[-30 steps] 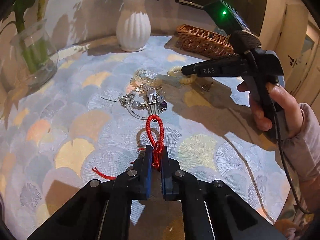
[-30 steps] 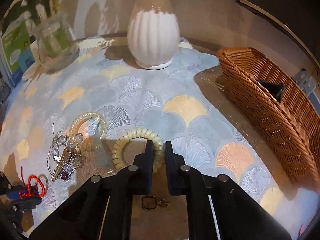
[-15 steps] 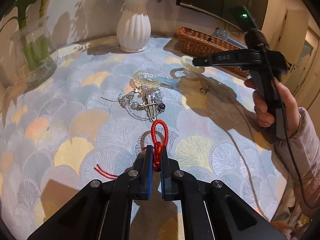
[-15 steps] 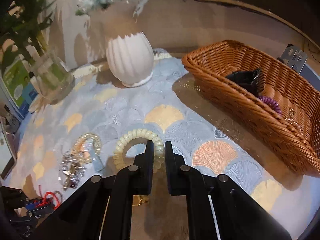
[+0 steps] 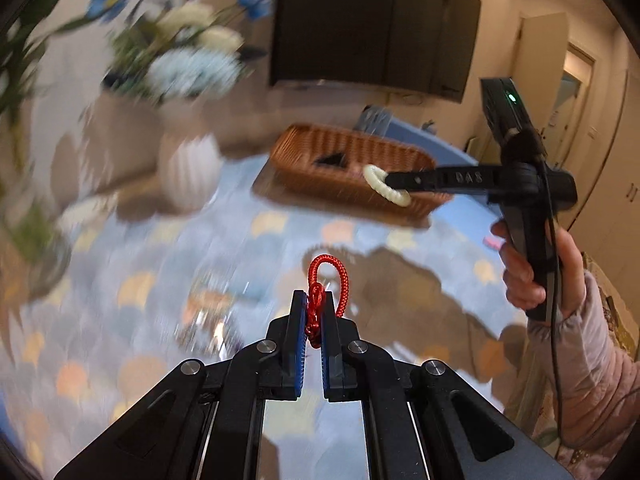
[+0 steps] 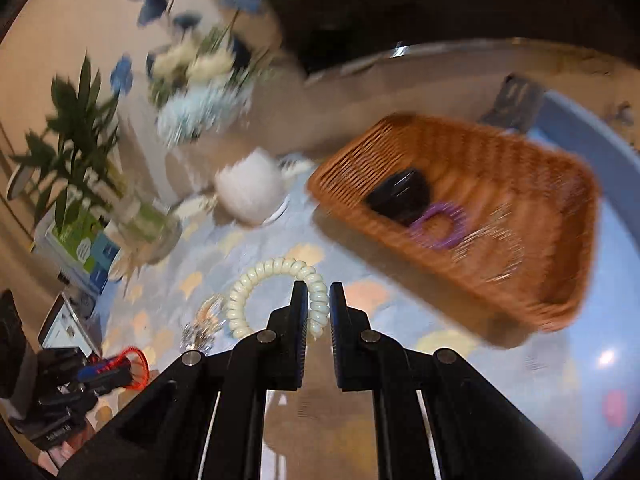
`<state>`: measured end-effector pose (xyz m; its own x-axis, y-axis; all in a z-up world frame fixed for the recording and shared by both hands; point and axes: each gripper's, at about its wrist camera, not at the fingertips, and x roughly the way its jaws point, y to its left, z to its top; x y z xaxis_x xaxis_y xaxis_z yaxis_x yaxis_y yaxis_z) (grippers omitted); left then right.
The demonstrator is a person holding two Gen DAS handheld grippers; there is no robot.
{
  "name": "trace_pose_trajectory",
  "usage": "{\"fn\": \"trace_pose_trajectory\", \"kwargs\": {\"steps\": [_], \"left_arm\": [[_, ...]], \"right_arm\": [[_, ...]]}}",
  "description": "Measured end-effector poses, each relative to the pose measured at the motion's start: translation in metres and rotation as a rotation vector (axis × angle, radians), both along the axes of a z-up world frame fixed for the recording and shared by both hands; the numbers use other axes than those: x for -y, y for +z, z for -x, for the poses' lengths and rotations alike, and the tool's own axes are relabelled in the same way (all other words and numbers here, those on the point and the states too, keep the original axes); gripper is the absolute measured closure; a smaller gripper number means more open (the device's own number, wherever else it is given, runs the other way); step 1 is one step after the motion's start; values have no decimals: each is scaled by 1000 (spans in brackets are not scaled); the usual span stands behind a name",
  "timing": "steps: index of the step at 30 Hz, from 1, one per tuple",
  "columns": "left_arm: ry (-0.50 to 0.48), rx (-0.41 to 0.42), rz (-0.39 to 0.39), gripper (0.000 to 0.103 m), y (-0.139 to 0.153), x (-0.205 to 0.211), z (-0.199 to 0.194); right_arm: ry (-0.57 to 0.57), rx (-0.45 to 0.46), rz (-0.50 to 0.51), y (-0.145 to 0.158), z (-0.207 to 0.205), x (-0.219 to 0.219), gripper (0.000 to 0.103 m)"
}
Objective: Organize jewelry
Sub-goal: 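Carry both bracelets into the wicker basket and open both tools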
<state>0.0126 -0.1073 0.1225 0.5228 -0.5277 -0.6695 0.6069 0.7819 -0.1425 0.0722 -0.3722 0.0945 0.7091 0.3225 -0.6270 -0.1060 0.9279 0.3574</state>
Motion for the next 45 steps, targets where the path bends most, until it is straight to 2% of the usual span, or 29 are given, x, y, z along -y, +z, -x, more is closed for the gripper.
{"fn": "trace_pose_trajectory", "kwargs": {"steps": [5,9,13,17,21,24,27,30,34,40,43,45], "left_arm": [[-49,33,25,97,29,51,-34],[-77,-1,71,97,43,95,-73],[-87,-58,110,97,45,134,-117],[-86,-107,125,97,34,166,-153],[-57,-139,116,97,12,195,-186],[-35,-202,162,97,-11,212,-210],[-26,-221,156,97,-27,228,-221],[-27,-188,111,97,-34,242,-222],[-37,-194,105,97,-40,249,-222],[-35,-197,84,97,-50,256,-224],[-64,-211,92,87,-48,255,-220],[-70,-211,95,69,-44,250,-215]], "right_arm": [[-131,62,112,27,7,47,91],[-193,54,115,29,-1,80,91],[-262,12,90,17,-22,112,91],[-333,-28,114,2,-46,126,91],[-381,-58,92,-16,-66,137,91],[-411,-71,47,-29,-74,143,91],[-443,-73,58,-34,-78,146,91],[-443,-70,64,-38,-80,146,91],[-433,-96,79,-46,-86,144,91],[-418,-87,116,-45,-87,134,91],[-414,-96,86,-47,-86,136,89],[-410,-86,57,-46,-84,139,88]]}}
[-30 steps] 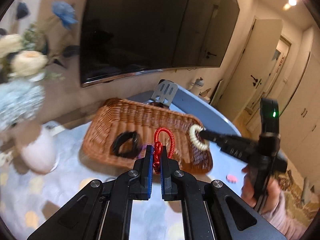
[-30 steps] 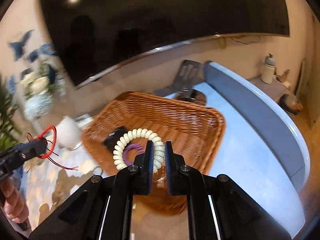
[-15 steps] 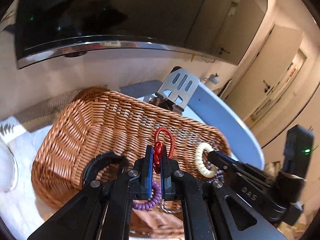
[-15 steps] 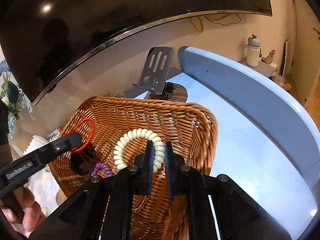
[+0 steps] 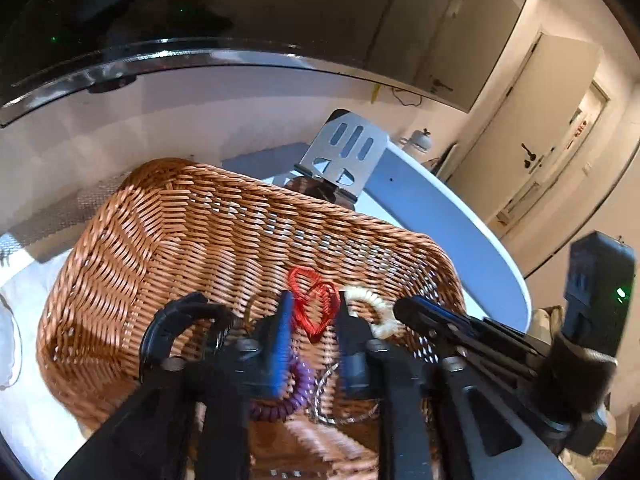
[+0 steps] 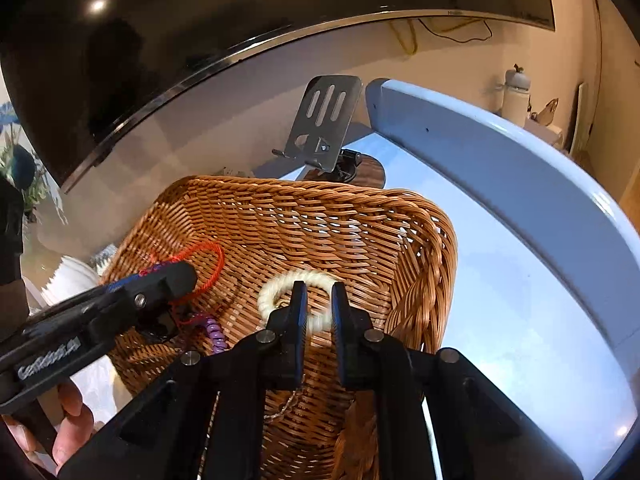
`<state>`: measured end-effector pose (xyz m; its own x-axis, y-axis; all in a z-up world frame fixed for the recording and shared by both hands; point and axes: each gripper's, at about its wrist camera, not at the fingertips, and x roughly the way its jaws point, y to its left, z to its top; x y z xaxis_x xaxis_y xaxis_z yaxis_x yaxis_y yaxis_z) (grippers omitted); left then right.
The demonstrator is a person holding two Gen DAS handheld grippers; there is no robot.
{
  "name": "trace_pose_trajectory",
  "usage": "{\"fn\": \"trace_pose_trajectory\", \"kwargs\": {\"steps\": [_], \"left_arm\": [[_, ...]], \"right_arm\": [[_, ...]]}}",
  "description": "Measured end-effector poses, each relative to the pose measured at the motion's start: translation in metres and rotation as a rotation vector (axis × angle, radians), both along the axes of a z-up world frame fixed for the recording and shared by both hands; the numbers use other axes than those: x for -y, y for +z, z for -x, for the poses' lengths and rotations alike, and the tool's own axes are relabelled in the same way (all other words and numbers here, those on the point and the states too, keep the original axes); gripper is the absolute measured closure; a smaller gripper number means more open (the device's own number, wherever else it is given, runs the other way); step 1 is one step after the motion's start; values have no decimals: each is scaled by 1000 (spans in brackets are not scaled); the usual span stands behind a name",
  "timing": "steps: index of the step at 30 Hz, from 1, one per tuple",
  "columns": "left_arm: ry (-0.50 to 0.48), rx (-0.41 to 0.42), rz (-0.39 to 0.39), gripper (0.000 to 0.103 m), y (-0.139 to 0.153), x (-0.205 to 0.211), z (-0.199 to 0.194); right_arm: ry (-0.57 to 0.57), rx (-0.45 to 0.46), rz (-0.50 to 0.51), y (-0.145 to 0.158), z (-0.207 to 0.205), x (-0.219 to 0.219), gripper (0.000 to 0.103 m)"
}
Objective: Organize jewelry
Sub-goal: 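Carry both bracelets into the wicker basket and open both tools, then move both open tools back over the remaining jewelry, then grasp the silver charm cluster with left tool while right tool grasps clear charm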
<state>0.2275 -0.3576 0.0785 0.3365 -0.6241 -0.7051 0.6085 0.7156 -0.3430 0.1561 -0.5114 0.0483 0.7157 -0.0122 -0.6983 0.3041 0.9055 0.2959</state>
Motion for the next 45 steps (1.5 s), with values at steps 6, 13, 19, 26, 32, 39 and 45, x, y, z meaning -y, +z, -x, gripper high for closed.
{"fn": "trace_pose_trajectory", "kwargs": {"steps": [6,13,19,26,32,39,45], "left_arm": [[-4,56,51,53,34,-45,39],[16,191,119,44,100,-139,120],[134,302,168,38,132,-243,186],[285,278,154,35,95,-339,215],[370,133,135,35,33,-374,187],[378,-49,184,35,-16,-367,138],[416,-138,179,35,-52,-344,95]], "right_arm": [[7,132,13,26,22,-8,71],[217,223,-5,78,67,-84,65],[396,226,67,83,105,-175,64],[505,151,40,23,105,-230,64],[513,93,60,-17,94,-243,64],[501,58,80,-25,89,-242,64],[562,24,111,-31,86,-256,64]]}}
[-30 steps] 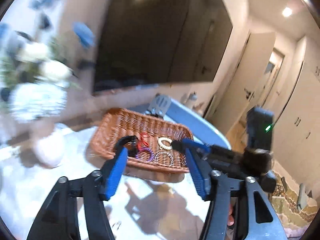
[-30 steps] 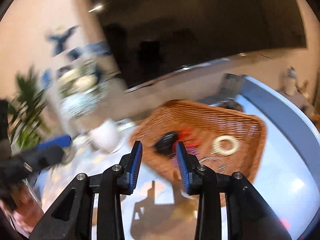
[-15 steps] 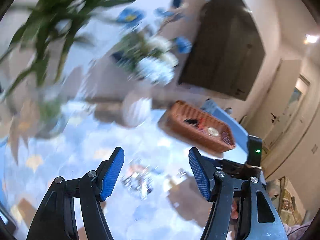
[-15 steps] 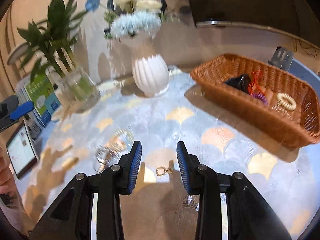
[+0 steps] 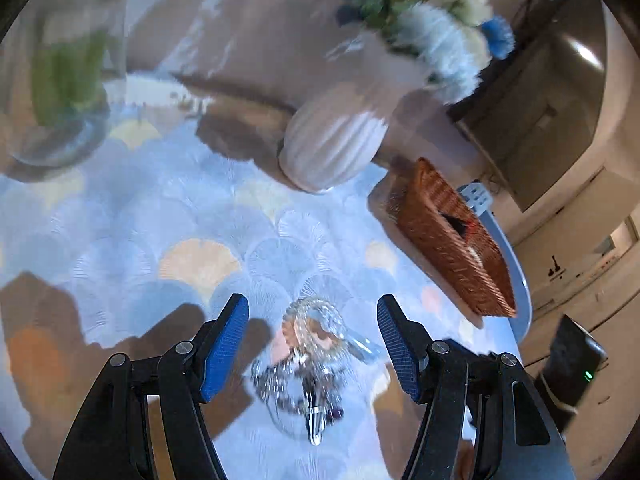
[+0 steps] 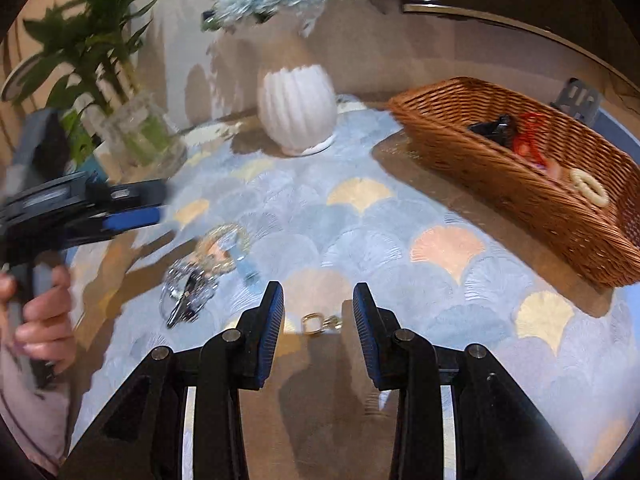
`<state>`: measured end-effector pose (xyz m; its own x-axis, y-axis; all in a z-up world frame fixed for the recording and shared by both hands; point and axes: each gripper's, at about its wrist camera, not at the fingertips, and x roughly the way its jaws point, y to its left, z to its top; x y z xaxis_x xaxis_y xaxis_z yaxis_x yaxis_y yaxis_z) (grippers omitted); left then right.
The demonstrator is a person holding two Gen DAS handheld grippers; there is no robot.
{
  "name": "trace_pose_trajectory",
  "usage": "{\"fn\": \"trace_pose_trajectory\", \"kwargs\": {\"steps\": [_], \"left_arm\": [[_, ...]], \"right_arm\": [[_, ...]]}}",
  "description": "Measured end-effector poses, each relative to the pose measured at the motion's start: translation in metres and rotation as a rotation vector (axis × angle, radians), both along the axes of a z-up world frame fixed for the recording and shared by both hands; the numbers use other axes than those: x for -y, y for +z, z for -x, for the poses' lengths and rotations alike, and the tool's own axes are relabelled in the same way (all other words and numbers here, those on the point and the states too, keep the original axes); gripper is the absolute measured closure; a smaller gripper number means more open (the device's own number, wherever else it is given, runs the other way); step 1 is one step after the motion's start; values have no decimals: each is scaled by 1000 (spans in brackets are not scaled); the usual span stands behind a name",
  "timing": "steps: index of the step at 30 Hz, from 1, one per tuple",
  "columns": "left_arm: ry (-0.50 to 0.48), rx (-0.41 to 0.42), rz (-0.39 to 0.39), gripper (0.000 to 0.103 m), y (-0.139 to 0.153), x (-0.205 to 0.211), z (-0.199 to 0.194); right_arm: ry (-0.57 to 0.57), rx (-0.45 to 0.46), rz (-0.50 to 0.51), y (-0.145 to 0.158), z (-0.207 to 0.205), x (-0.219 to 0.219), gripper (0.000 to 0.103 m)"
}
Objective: Organize jewelry
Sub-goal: 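Grasp the silver charm cluster with left tool while right tool grasps clear charm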
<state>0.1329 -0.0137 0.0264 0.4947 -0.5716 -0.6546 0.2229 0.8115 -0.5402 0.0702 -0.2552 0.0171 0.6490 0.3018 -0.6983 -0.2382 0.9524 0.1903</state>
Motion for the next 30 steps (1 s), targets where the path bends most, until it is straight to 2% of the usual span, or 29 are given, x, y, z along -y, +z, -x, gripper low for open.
{"fn": "trace_pose_trajectory", "kwargs": {"steps": [4,6,11,16,23,27,29,30], "left_arm": [[-33,-9,-10,39,-17,7,-4],[-29,-14,-16,39,-20,6,-5],[-26,-17,11,41,-22,2,-6],[-30,-25,6,41,-25,3,-8],[-31,-32,1,44,-27,4,-8],[-29,-35,11,44,-27,3,-9],[-28,-33,9,44,-27,3,-8],[-29,-31,5,44,-27,4,-8]], "right_arm": [[126,-119,-28,-3,-11,-12,64],[199,-162,5,1,-19,-25,64],[271,-129,156,-1,-34,-55,64],[275,-141,146,-17,-47,-64,64],[280,-105,172,-19,-51,-72,65],[298,-82,192,-20,-48,-78,72],[312,-77,192,-20,-45,-80,88],[314,-77,192,-20,-45,-80,88]]}}
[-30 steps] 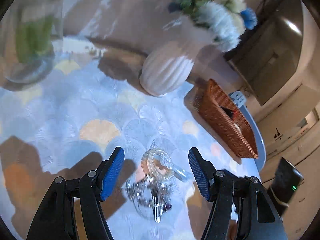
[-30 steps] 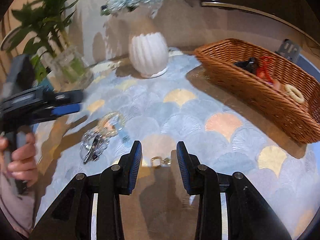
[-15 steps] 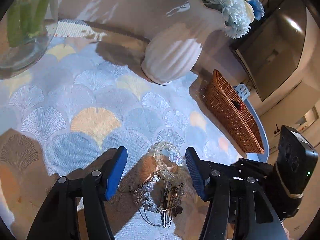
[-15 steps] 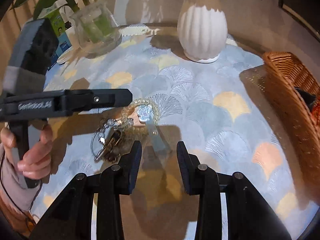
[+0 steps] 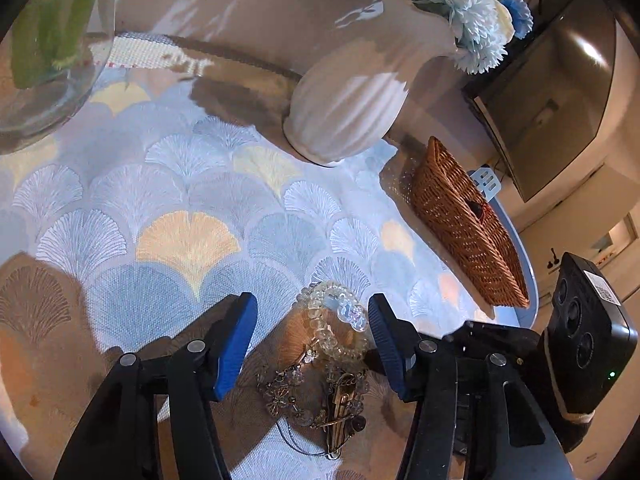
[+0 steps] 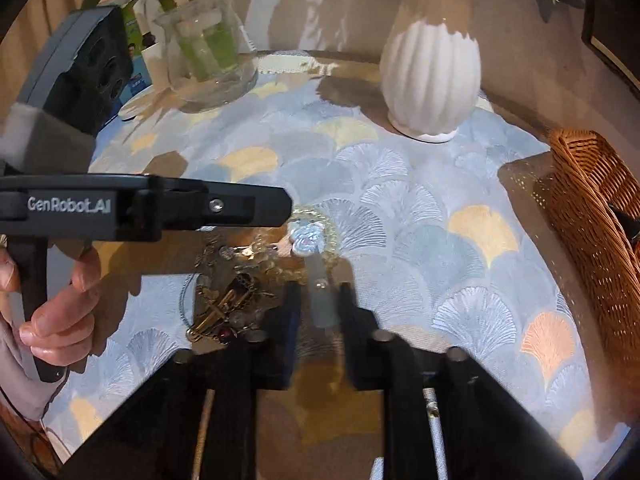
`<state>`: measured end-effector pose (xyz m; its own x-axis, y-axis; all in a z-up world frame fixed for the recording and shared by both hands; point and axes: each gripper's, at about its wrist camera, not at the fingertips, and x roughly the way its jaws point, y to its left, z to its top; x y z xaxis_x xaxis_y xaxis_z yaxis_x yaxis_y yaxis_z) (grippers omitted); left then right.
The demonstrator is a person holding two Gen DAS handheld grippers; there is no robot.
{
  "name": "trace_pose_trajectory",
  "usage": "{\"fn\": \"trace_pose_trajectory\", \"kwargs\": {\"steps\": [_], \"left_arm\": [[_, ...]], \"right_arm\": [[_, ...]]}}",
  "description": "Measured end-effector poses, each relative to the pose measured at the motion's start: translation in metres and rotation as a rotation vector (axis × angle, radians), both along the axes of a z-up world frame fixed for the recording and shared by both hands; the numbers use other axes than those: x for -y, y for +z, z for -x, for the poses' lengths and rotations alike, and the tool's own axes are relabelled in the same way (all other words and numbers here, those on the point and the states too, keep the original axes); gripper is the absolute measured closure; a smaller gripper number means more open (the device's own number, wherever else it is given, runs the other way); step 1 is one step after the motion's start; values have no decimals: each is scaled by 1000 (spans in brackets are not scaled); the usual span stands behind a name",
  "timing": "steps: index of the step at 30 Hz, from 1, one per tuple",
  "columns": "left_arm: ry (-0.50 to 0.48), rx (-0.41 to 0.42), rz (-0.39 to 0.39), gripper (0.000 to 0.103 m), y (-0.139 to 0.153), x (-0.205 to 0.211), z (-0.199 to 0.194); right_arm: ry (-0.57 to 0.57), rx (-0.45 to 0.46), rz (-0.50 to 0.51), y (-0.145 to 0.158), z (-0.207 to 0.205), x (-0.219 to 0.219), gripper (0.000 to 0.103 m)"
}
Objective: Organize jewelry
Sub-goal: 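Grasp the silver charm cluster with left tool while right tool grasps clear charm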
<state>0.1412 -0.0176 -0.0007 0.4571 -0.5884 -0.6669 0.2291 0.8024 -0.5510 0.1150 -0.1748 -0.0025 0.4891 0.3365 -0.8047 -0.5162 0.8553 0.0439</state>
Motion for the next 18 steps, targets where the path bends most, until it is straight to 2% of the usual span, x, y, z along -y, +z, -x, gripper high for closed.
{"fn": "trace_pose_trajectory", "kwargs": {"steps": [5,10,12,16,17,18], "left_arm": [[-7,16,-34,44,1,4,1],[-11,40,-87,44,2,12,2],[-16,59,-138,44,3,19,3],[-26,117,-313,46,5,42,8],[-21,129,-352,54,5,47,9],[-14,143,-394,70,4,50,10]], "right_arm": [[-13,20,-2,8,9,8,89],[-80,53,-29,22,24,34,89],[-117,70,-32,26,26,45,89],[-221,41,-77,26,11,76,89],[-252,31,-91,26,7,86,89],[-268,21,-94,25,4,92,89]]}}
